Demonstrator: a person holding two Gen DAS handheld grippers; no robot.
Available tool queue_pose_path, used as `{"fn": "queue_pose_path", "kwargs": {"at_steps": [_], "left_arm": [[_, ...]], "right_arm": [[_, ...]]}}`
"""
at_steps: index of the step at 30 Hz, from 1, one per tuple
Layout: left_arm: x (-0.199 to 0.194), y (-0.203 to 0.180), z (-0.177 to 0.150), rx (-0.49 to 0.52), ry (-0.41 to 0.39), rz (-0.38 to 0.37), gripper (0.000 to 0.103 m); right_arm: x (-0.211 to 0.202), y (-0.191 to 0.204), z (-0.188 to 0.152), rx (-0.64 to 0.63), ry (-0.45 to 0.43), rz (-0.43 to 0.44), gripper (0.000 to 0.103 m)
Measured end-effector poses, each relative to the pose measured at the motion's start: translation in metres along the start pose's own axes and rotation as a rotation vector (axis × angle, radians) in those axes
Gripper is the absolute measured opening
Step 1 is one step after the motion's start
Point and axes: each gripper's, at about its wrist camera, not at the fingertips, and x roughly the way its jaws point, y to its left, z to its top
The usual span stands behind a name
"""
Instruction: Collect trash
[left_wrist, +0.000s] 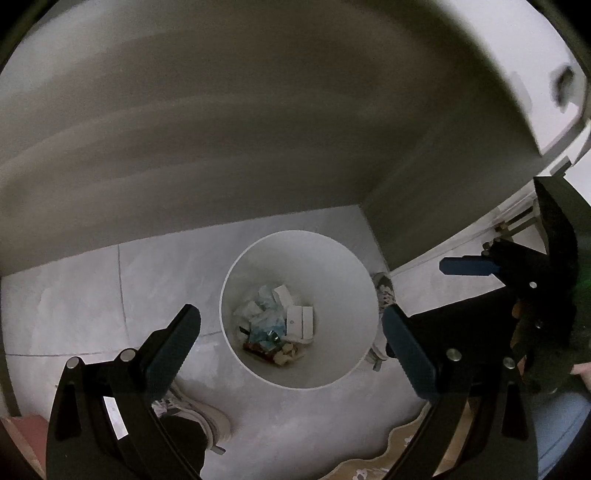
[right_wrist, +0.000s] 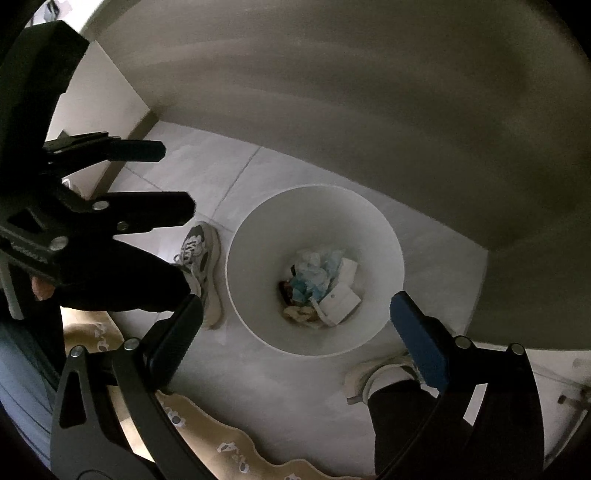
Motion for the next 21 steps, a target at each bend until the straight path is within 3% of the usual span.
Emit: {"fn": "queue_pose_path", "kwargs": {"at_steps": [9, 21], "left_arm": [[-0.090, -0.038, -0.019, 0.089, -0.136, 0.046, 0.097], [-0.241, -0.110, -0.049, 0.224, -0.417, 0.137, 0.097]], "right_arm": [[-0.085, 0.016, -0.019, 0.019, -0.160, -0.020, 0.098], [-0.232, 0.054, -0.059, -0.041, -0.434, -0.053, 0.098]]}}
